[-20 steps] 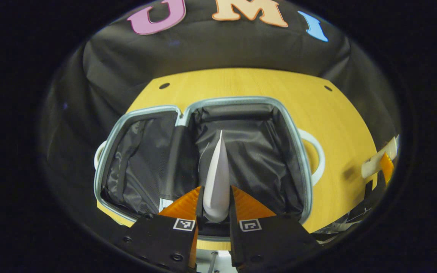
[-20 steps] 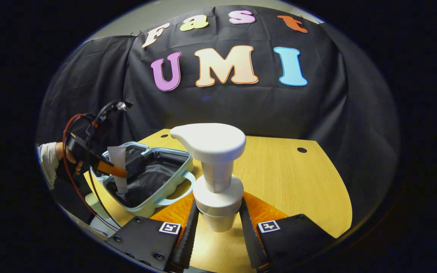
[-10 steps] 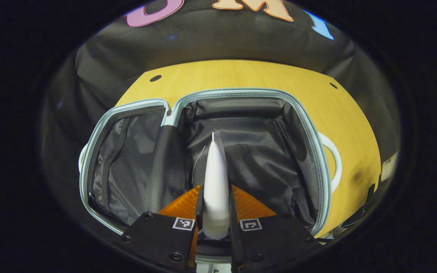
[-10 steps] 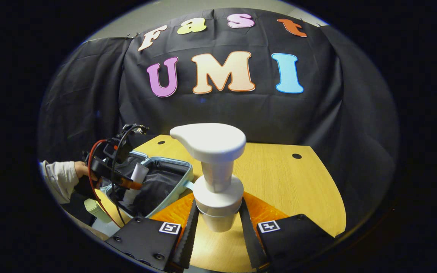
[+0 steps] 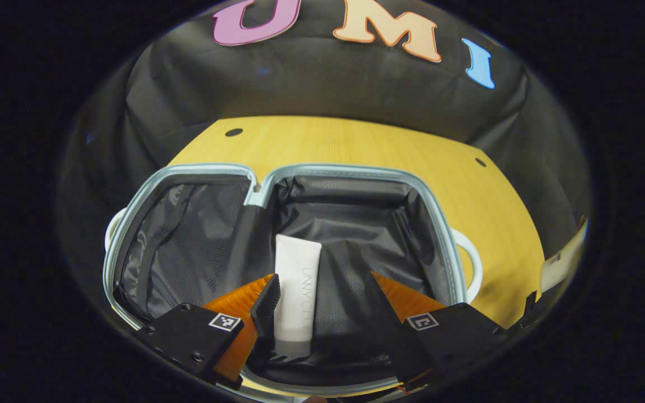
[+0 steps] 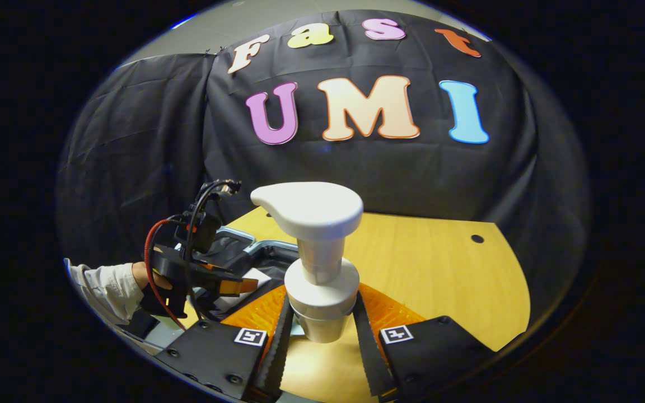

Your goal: First open the suitcase, pack the skin care products into it, and then close the suitcase.

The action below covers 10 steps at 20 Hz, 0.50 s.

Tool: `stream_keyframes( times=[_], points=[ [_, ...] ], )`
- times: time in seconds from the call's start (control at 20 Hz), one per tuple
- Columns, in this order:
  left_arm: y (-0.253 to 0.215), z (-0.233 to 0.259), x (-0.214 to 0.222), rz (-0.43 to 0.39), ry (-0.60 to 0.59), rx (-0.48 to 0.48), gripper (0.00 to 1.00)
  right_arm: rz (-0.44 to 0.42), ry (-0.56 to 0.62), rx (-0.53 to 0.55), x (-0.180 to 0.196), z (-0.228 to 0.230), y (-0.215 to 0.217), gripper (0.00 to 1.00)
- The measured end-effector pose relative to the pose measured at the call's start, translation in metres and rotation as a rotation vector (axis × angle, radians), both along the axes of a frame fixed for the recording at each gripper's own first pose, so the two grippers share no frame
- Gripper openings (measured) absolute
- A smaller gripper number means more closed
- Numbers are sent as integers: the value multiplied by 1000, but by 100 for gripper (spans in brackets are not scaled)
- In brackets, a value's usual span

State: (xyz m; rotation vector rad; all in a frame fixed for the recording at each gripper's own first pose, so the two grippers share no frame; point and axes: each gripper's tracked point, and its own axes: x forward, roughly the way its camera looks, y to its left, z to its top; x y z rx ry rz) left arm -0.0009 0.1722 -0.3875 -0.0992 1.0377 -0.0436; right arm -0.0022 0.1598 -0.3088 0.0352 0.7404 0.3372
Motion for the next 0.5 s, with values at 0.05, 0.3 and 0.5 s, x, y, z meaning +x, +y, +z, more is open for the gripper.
stream_keyframes(
  times=[0.05, 0.3, 0.5],
  points=[
    [7, 8, 1, 6, -18, -4, 91, 18, 12, 11, 0, -5, 13, 59],
    [71, 38, -5, 107, -88, -3, 92, 47, 132, 87, -7, -41, 70, 58],
    [138, 49, -18, 189, -106, 41, 95, 21, 227, 98, -17, -75, 94, 59]
  ],
)
